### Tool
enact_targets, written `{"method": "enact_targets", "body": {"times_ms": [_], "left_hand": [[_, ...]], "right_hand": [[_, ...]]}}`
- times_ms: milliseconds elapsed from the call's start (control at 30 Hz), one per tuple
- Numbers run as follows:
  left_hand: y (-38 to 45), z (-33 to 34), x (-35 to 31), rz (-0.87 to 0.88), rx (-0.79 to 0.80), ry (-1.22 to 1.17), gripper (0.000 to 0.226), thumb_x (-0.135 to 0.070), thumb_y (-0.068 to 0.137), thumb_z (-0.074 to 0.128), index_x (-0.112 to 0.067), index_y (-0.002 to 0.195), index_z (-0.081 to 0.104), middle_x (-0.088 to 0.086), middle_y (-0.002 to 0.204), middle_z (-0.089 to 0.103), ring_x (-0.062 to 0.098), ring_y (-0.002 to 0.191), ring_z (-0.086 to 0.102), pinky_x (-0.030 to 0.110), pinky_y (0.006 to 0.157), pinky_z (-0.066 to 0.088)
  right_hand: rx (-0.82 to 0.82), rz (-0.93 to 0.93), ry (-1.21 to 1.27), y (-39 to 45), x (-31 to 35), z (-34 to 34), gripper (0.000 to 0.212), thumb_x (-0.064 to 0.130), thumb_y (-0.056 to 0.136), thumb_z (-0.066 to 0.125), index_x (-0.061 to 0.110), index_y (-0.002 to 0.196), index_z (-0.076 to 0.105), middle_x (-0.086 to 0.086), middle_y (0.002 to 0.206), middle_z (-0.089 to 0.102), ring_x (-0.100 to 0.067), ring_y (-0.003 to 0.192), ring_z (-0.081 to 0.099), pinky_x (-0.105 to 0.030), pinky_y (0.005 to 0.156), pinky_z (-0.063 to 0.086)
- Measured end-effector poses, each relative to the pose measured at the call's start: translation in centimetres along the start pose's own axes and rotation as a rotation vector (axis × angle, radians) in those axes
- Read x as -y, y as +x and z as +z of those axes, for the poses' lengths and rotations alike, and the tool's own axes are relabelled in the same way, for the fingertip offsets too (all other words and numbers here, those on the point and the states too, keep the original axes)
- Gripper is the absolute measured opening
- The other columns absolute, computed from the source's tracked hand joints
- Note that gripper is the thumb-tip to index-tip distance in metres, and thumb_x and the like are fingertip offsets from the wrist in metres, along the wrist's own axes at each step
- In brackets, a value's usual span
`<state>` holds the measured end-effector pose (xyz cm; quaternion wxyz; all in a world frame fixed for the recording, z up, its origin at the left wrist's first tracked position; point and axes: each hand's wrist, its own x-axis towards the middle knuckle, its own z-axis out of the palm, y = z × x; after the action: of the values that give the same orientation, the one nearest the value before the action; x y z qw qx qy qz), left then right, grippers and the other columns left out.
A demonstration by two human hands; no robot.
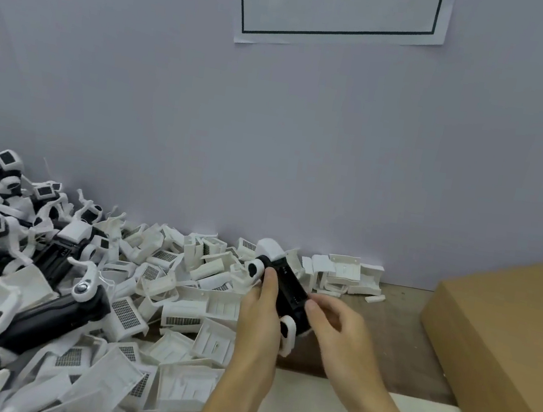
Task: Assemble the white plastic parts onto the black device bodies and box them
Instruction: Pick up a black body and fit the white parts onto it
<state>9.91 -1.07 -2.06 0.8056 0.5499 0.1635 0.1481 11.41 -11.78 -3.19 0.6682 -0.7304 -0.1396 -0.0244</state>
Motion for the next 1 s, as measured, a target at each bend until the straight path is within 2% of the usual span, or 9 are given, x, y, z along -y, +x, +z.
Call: {"method": "enact_targets", "body": {"times_ms": [100, 200, 333, 433, 567, 667, 800, 867, 1000], "left_hand": [[-0.4, 0.2, -0.5, 0.046, 0.003, -0.056, 0.034, -0.041, 0.102, 0.051, -0.014, 0.113, 0.069, 0.012, 0.102, 0.076, 0.029, 0.089, 0.072, 0.035, 0.06, 0.055], [-0.8, 0.3, -0.5, 0.026, 0.108, -0.086, 0.024, -0.035, 0.1, 0.058, -0.017, 0.108, 0.071, 0.009, 0.101, 0.077, 0.024, 0.085, 0.076, 0.043, 0.064, 0.061], [-0.7, 0.4, 0.0, 0.199, 0.225, 0.148, 0.016, -0.021, 0.098, 0.062, -0.02, 0.111, 0.071, -0.001, 0.102, 0.078, 0.013, 0.096, 0.074, 0.025, 0.072, 0.058], [-0.3, 0.6, 0.2, 0.279, 0.221, 0.198, 0.019, -0.012, 0.099, 0.061, -0.02, 0.113, 0.069, -0.011, 0.1, 0.077, 0.001, 0.095, 0.071, 0.011, 0.072, 0.053], [0.0, 0.4, 0.5, 0.311, 0.16, 0.221, 0.023, -0.005, 0.094, 0.066, -0.026, 0.099, 0.071, -0.012, 0.091, 0.078, 0.002, 0.083, 0.073, 0.015, 0.064, 0.055], [0.3, 0.4, 0.9, 0.422, 0.138, 0.362, 0.028, -0.004, 0.088, 0.071, -0.031, 0.091, 0.07, -0.015, 0.089, 0.076, 0.003, 0.085, 0.072, 0.022, 0.074, 0.054], [-0.1, 0.4, 0.8, 0.575, 0.213, 0.571, 0.048, 0.002, 0.086, 0.061, -0.038, 0.111, 0.055, -0.021, 0.093, 0.073, 0.002, 0.089, 0.069, 0.016, 0.07, 0.051], [-0.3, 0.3, 1.1, 0.574, 0.304, 0.657, 0.043, -0.001, 0.085, 0.056, -0.039, 0.102, 0.048, -0.017, 0.091, 0.071, 0.006, 0.085, 0.067, 0.019, 0.065, 0.052], [-0.7, 0.4, 1.1, 0.567, 0.393, 0.718, 0.037, -0.003, 0.084, 0.058, -0.038, 0.094, 0.05, -0.023, 0.09, 0.069, -0.002, 0.085, 0.064, 0.009, 0.065, 0.046]], "right_hand": [[0.145, -0.063, -0.022, -0.3, -0.2, 0.3, 0.029, 0.021, 0.093, 0.069, 0.037, 0.117, 0.066, 0.016, 0.106, 0.073, -0.001, 0.101, 0.067, -0.018, 0.085, 0.052], [0.133, -0.088, -0.093, -0.3, -0.4, 0.3, 0.039, 0.016, 0.086, 0.073, 0.041, 0.116, 0.065, 0.017, 0.101, 0.074, -0.001, 0.097, 0.068, -0.017, 0.081, 0.055], [0.084, -0.081, -0.139, -0.3, -0.1, -0.2, 0.026, 0.029, 0.072, 0.077, 0.037, 0.097, 0.072, 0.013, 0.087, 0.076, -0.004, 0.082, 0.072, -0.022, 0.07, 0.059], [0.048, -0.098, -0.188, -0.3, -0.1, -0.4, 0.037, 0.044, 0.061, 0.069, 0.036, 0.097, 0.071, 0.015, 0.087, 0.076, -0.004, 0.083, 0.072, -0.031, 0.074, 0.062], [0.173, -0.056, -0.149, -0.3, -0.3, -0.1, 0.036, 0.015, 0.083, 0.071, 0.037, 0.111, 0.065, 0.019, 0.103, 0.074, -0.001, 0.099, 0.069, -0.035, 0.089, 0.059], [0.139, -0.047, -0.011, -0.2, -0.4, -0.4, 0.044, 0.008, 0.09, 0.06, 0.034, 0.126, 0.06, 0.014, 0.121, 0.07, -0.002, 0.114, 0.064, -0.031, 0.098, 0.054], [0.074, -0.117, 0.195, 0.2, -0.1, -1.8, 0.058, 0.023, 0.078, 0.068, 0.032, 0.134, 0.054, 0.011, 0.124, 0.068, -0.003, 0.116, 0.063, -0.028, 0.092, 0.053], [0.035, -0.052, 0.302, 0.3, -0.1, -2.0, 0.062, 0.025, 0.077, 0.083, 0.033, 0.13, 0.053, 0.009, 0.113, 0.073, -0.005, 0.107, 0.068, -0.023, 0.083, 0.055], [-0.171, -0.027, 0.275, 0.8, -0.4, -2.0, 0.022, 0.022, 0.078, 0.084, 0.02, 0.096, 0.071, 0.001, 0.084, 0.077, -0.013, 0.08, 0.075, -0.017, 0.061, 0.055]]}}
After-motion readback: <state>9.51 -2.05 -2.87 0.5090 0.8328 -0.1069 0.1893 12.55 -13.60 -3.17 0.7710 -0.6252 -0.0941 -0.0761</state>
